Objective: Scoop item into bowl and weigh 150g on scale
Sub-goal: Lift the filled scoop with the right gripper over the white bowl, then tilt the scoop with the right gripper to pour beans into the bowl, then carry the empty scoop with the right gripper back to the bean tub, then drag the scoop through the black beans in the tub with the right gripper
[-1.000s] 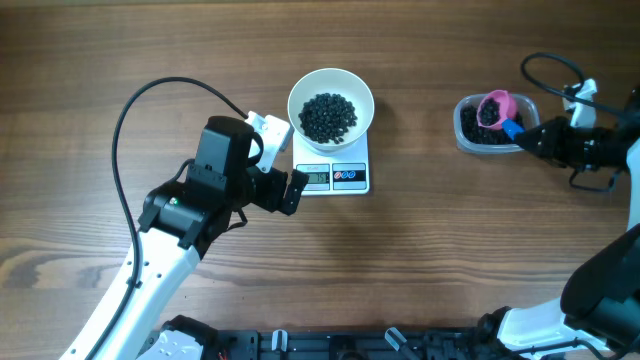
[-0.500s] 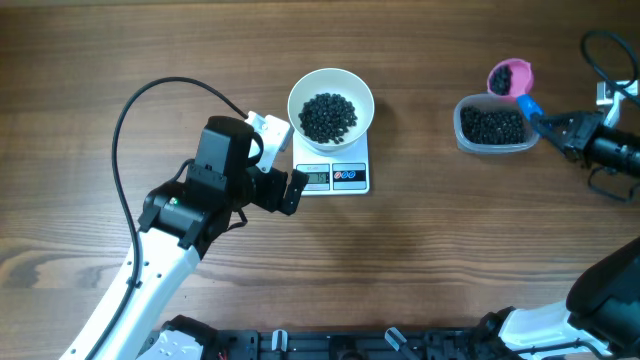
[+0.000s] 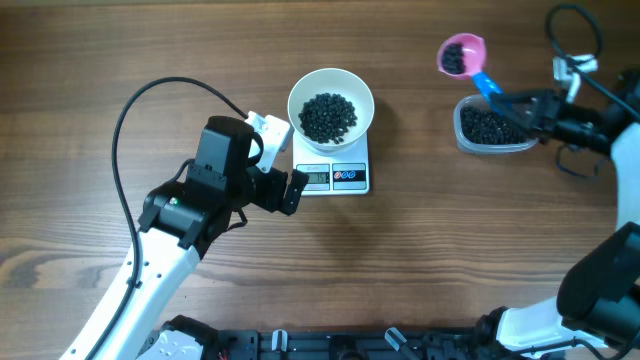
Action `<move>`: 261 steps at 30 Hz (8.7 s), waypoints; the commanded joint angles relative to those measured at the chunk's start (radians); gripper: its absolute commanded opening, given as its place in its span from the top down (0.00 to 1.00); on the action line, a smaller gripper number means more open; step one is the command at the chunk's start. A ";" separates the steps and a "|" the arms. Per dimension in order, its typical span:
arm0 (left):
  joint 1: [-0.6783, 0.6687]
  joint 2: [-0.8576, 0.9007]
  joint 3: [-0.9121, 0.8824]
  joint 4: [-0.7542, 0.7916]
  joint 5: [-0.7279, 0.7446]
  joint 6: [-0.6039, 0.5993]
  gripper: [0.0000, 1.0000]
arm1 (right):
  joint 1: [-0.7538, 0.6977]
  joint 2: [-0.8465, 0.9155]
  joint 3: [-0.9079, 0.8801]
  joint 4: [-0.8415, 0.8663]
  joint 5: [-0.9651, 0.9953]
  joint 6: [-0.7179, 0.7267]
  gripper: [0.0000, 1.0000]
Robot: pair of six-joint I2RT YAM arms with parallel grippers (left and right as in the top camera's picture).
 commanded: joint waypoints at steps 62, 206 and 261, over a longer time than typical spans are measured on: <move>-0.005 0.003 -0.006 0.003 0.016 0.001 0.00 | 0.774 -0.180 -0.001 0.311 1.073 -0.231 0.96; -0.005 0.003 -0.006 0.003 0.016 0.001 0.00 | 0.102 0.003 -0.002 -0.152 0.809 -0.257 0.96; -0.005 0.003 -0.006 0.003 0.016 0.002 0.00 | 0.087 0.006 -0.002 -0.156 0.777 -0.201 0.96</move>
